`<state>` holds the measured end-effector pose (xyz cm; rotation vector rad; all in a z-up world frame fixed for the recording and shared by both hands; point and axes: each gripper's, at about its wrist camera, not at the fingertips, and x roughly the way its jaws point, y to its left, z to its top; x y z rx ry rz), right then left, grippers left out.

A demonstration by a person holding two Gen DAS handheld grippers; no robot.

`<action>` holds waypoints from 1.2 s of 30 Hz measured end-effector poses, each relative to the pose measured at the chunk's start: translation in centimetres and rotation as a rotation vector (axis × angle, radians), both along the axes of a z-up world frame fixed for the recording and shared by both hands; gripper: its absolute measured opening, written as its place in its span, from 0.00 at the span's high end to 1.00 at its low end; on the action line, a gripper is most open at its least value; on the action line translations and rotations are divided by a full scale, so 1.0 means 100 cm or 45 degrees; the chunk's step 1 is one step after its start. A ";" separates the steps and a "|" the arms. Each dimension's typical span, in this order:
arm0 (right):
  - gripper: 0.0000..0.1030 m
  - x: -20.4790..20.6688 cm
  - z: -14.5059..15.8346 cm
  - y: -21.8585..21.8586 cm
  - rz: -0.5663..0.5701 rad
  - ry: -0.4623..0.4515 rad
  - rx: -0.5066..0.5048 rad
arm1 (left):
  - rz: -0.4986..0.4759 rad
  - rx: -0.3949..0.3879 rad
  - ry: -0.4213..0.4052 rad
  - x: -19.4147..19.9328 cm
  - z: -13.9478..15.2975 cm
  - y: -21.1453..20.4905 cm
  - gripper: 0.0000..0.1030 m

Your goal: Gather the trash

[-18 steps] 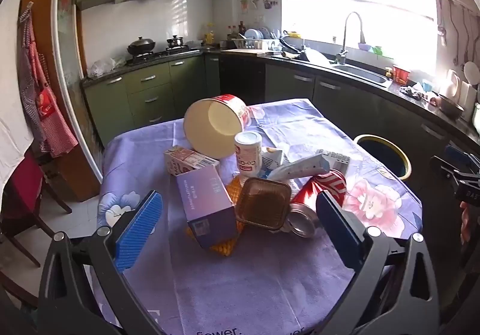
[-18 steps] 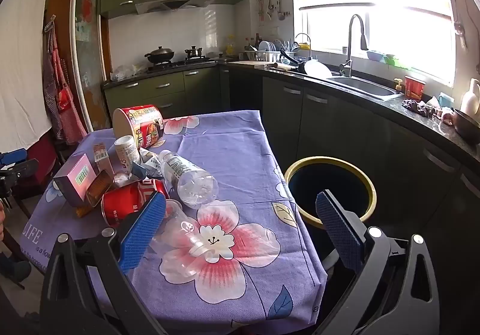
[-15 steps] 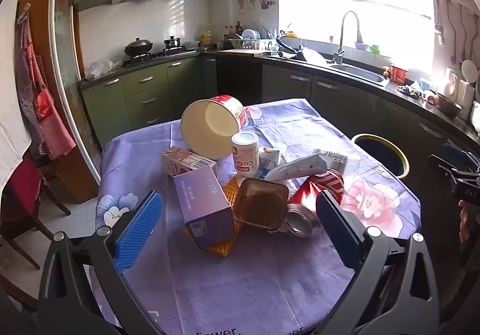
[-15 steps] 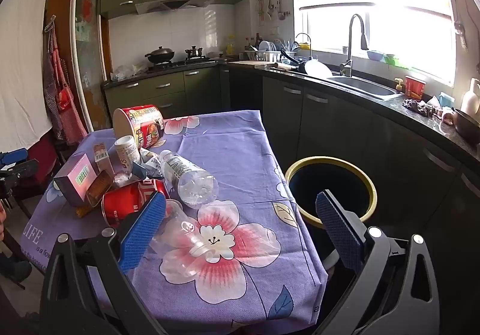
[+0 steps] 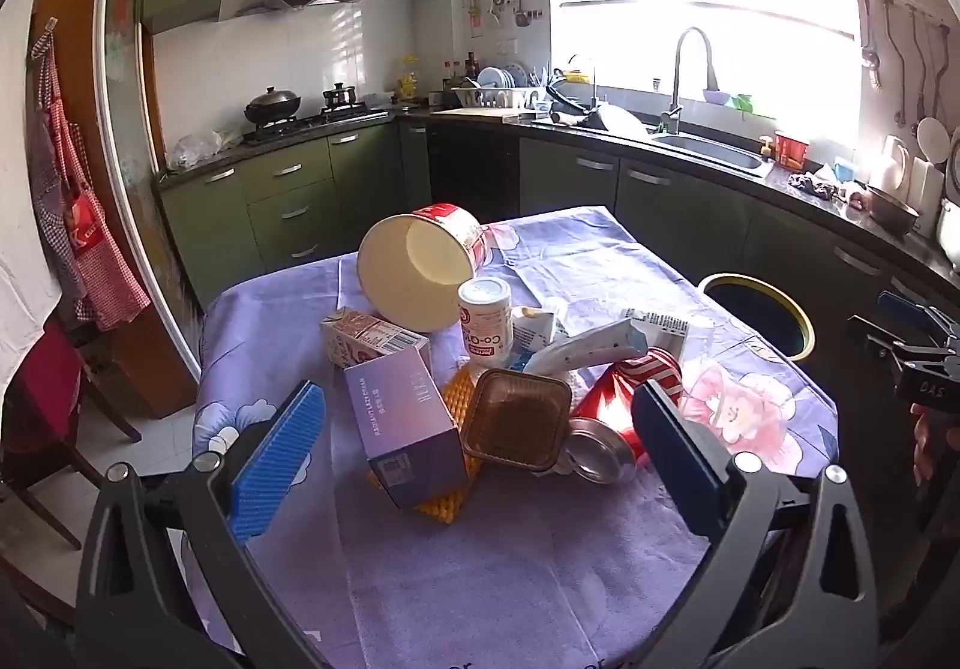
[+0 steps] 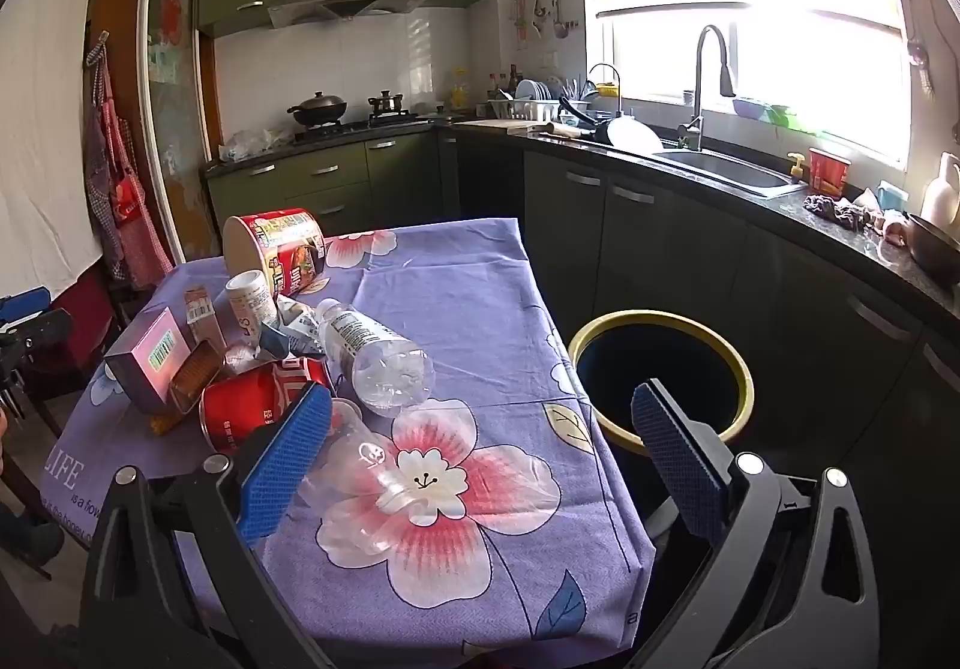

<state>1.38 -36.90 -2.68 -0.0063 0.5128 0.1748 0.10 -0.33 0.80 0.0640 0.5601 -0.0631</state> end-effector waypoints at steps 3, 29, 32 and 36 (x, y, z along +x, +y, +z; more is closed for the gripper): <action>0.04 0.003 -0.002 0.001 -0.002 0.000 -0.001 | -0.002 -0.002 0.001 0.001 -0.001 -0.003 0.06; 0.04 0.003 -0.003 -0.002 -0.003 0.006 0.002 | -0.021 0.011 0.004 0.002 0.000 -0.006 0.05; 0.04 0.004 -0.003 -0.002 -0.003 0.006 0.001 | -0.022 0.008 0.006 0.002 -0.001 -0.006 0.06; 0.04 0.005 -0.004 -0.002 -0.005 0.008 0.002 | -0.024 0.008 0.009 0.002 -0.002 -0.006 0.05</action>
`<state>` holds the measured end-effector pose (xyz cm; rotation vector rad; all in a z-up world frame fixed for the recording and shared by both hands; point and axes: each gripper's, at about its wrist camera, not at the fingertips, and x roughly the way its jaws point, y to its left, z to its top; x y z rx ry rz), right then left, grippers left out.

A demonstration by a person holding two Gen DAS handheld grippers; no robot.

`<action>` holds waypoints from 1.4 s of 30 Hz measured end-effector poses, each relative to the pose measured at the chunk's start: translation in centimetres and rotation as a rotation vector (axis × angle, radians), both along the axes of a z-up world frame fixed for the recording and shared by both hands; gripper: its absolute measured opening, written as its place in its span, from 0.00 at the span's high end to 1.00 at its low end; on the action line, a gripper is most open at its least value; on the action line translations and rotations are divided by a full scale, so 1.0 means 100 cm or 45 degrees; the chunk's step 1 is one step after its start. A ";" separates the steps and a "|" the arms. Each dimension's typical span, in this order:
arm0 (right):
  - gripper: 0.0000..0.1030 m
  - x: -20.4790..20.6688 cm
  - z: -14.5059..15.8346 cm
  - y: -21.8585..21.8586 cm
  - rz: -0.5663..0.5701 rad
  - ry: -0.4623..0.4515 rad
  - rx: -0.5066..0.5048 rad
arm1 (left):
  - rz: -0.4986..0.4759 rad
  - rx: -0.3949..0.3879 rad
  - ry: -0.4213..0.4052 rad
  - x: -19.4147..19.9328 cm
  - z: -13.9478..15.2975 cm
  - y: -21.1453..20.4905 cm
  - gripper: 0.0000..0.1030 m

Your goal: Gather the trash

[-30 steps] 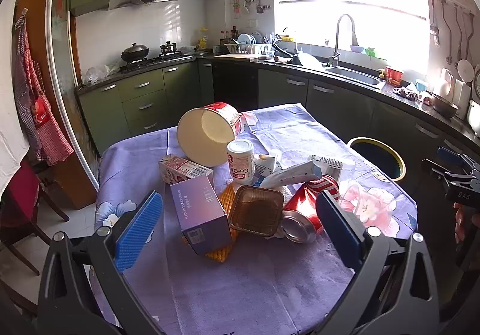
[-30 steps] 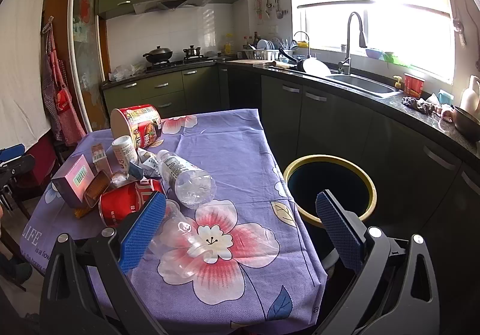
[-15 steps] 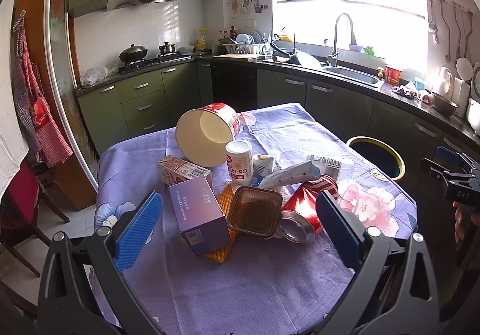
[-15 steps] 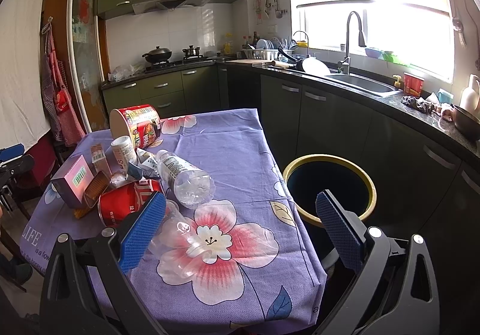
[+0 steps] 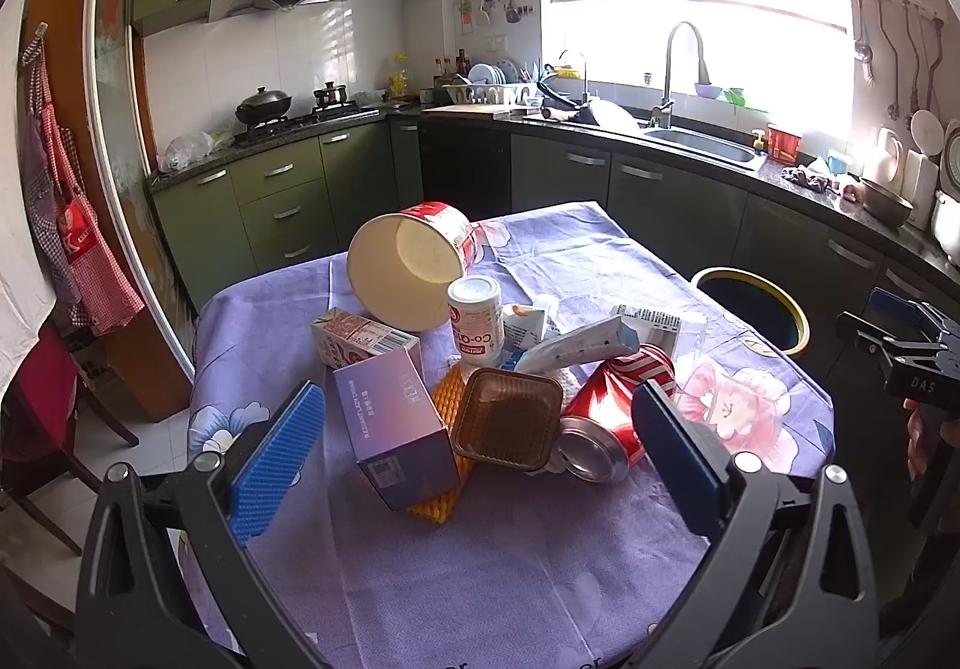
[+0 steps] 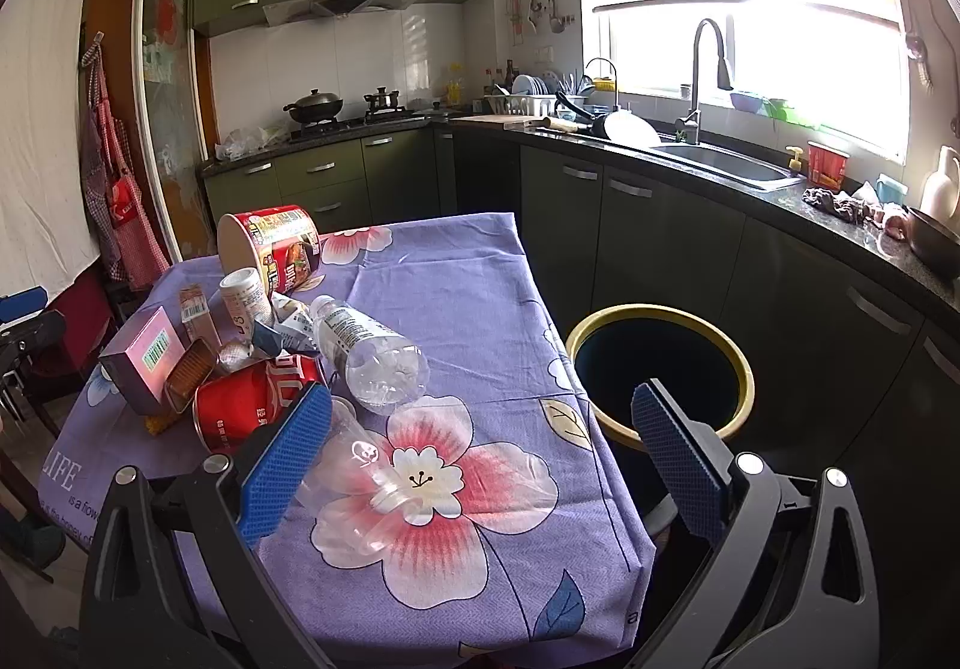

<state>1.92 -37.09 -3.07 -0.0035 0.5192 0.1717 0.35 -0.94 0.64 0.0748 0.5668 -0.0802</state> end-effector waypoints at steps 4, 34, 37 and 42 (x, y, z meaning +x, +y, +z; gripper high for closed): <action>0.04 0.001 -0.005 0.002 -0.004 0.008 0.000 | -0.001 0.000 0.001 0.000 0.000 0.000 0.06; 0.04 0.002 -0.004 0.002 -0.005 0.011 0.000 | -0.013 0.008 0.001 0.000 0.000 -0.004 0.05; 0.04 0.002 -0.004 0.002 -0.005 0.010 0.001 | -0.013 0.008 0.001 0.001 0.000 -0.005 0.05; 0.04 0.002 -0.005 0.002 -0.005 0.012 0.000 | -0.014 0.010 0.003 0.001 0.000 -0.005 0.05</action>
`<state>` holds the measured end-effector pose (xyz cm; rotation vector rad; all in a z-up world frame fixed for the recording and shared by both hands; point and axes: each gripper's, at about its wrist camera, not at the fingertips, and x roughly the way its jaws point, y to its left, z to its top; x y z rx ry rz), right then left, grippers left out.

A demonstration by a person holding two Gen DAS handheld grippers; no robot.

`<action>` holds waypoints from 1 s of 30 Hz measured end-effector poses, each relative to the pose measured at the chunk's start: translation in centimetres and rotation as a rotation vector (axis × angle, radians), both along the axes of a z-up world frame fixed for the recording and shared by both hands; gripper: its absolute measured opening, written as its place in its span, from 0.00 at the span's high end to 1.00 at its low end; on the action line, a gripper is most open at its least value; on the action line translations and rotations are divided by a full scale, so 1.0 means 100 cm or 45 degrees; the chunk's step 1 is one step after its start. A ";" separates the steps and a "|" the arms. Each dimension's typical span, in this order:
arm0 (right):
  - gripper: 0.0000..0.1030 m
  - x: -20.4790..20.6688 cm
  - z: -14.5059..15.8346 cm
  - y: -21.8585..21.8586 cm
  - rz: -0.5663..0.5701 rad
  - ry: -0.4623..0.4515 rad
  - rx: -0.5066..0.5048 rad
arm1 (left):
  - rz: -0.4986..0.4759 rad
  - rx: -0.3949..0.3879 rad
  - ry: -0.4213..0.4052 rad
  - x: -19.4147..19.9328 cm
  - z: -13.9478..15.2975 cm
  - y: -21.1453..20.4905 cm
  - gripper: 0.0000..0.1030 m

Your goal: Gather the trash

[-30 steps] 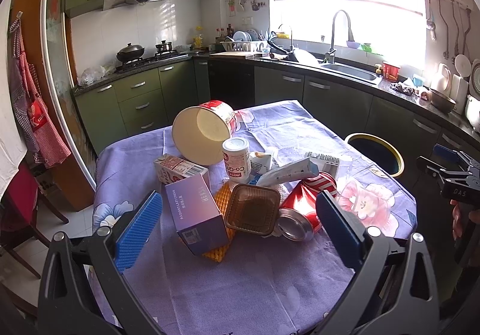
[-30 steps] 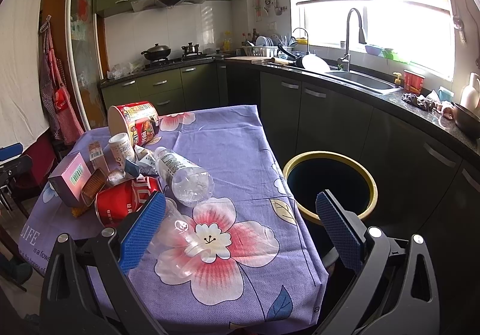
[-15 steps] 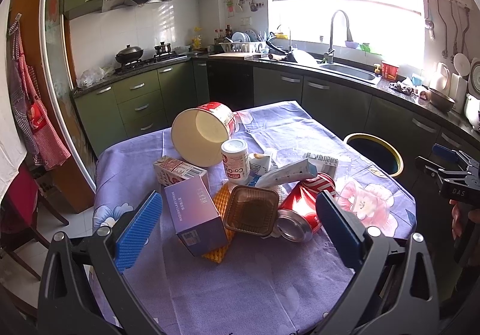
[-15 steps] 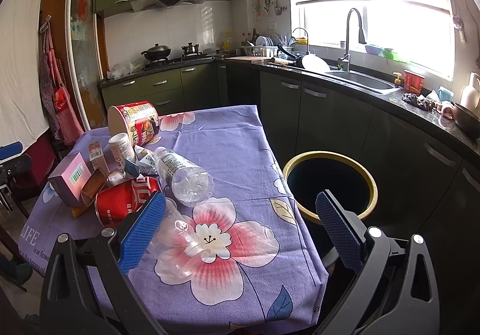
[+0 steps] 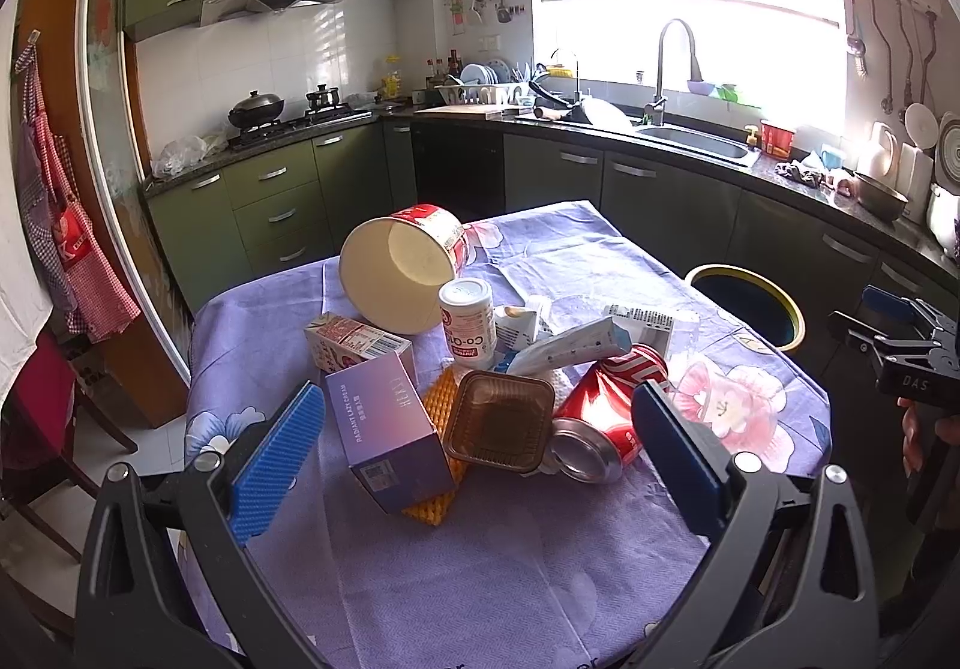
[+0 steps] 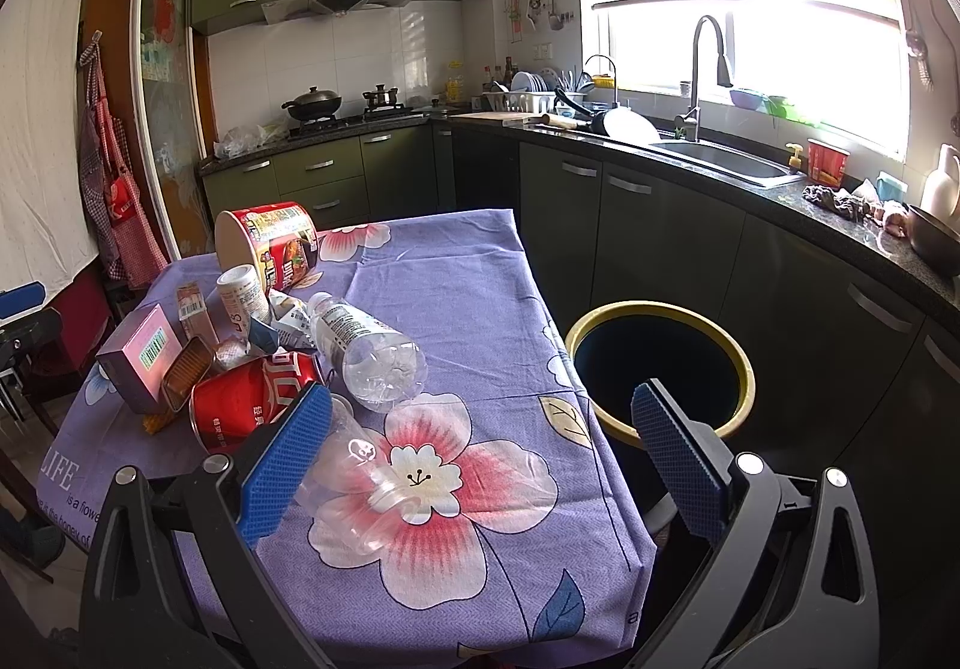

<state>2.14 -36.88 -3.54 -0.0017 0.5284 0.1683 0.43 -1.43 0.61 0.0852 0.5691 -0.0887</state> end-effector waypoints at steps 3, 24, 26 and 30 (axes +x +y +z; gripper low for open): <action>0.04 0.000 0.000 0.000 0.000 0.001 0.000 | -0.003 0.003 0.001 0.001 0.001 -0.001 0.05; 0.13 0.128 0.061 0.158 0.499 0.032 -0.197 | 0.294 0.042 -0.019 0.137 0.011 0.101 0.05; 0.17 0.152 0.062 0.186 0.537 0.070 -0.239 | 0.325 0.023 -0.015 0.150 0.003 0.114 0.05; 0.31 0.195 0.053 0.247 0.601 0.154 -0.337 | 0.320 -0.013 0.009 0.164 -0.011 0.126 0.05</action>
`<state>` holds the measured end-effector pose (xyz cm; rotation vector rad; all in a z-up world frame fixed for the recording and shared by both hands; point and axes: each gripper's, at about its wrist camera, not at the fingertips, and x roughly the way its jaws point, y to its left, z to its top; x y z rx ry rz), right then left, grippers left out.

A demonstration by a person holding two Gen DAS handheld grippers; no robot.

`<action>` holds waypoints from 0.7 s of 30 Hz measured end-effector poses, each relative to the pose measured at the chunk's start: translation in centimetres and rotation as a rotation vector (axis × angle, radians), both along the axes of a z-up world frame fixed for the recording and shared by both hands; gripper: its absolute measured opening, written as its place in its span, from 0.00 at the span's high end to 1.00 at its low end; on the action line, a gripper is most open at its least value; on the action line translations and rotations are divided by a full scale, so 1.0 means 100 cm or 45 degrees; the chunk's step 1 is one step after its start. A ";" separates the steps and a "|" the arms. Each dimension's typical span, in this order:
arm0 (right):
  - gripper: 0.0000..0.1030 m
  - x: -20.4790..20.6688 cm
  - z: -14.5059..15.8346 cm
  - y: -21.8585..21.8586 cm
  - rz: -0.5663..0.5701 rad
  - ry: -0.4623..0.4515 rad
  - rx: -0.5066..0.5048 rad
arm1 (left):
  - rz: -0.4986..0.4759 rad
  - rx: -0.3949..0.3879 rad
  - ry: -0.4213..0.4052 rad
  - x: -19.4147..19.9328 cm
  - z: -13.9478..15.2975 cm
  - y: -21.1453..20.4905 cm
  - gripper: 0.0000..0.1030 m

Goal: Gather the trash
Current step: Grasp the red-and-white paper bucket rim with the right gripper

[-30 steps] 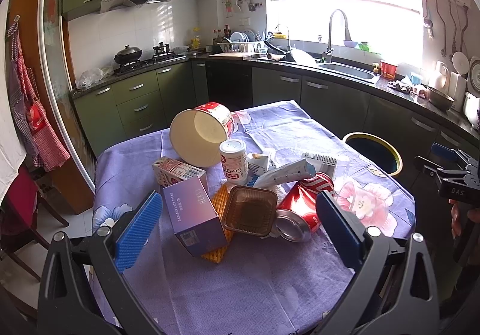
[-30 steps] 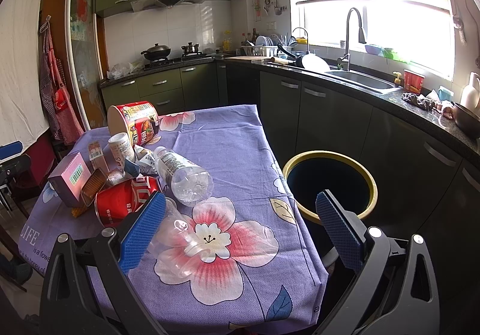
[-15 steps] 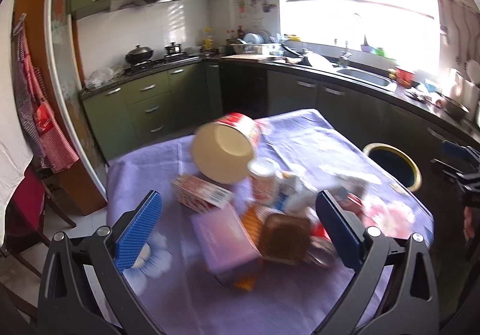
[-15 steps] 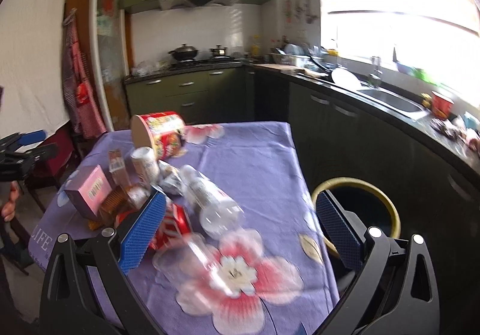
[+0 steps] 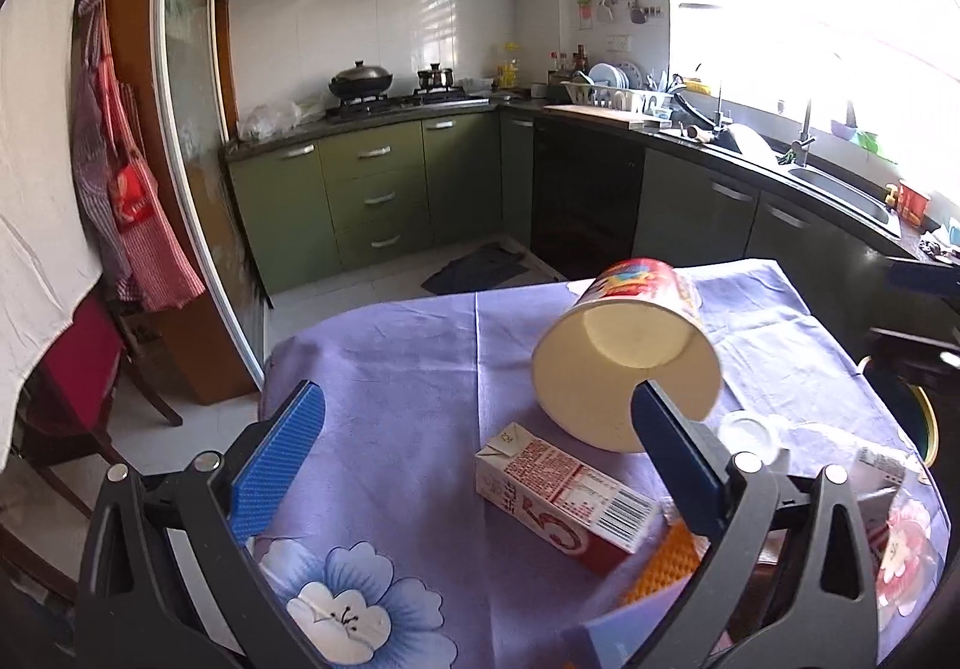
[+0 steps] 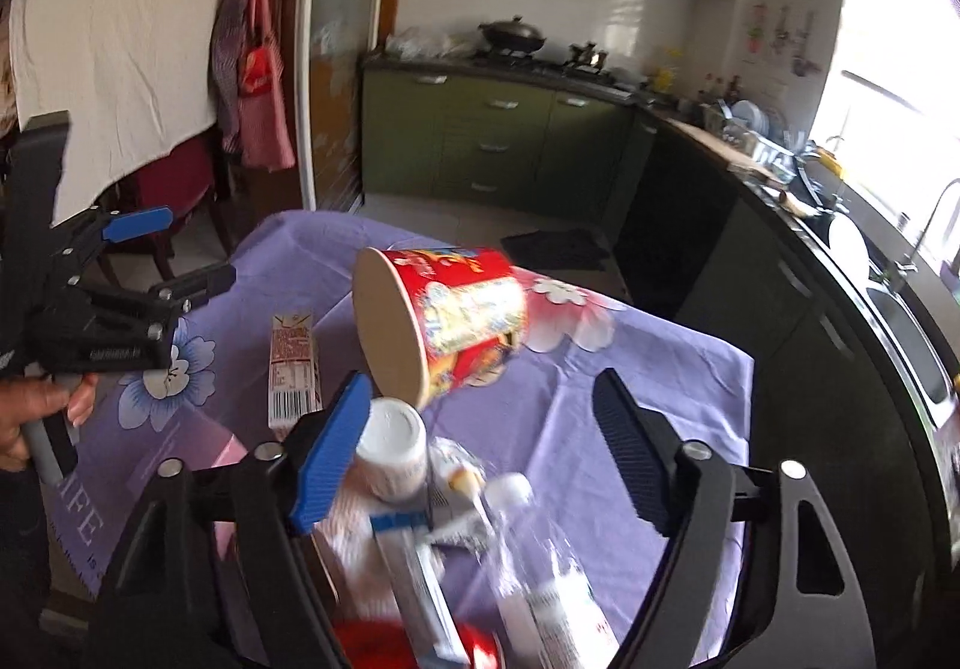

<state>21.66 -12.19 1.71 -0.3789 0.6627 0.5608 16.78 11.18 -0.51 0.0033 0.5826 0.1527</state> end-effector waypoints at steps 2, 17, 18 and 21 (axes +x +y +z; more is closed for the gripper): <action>0.34 0.018 -0.012 0.028 0.022 0.045 -0.051 | -0.007 -0.005 0.013 0.005 -0.008 0.003 0.05; 0.84 0.106 -0.080 0.114 -0.144 -0.131 -0.496 | -0.094 -0.082 0.045 0.020 -0.031 0.008 0.05; 0.92 0.113 -0.080 0.110 -0.171 -0.152 -0.498 | -0.102 -0.081 0.047 0.021 -0.031 0.006 0.05; 0.96 0.139 -0.076 0.088 -0.219 -0.035 -0.411 | -0.116 -0.074 0.049 0.021 -0.033 0.003 0.05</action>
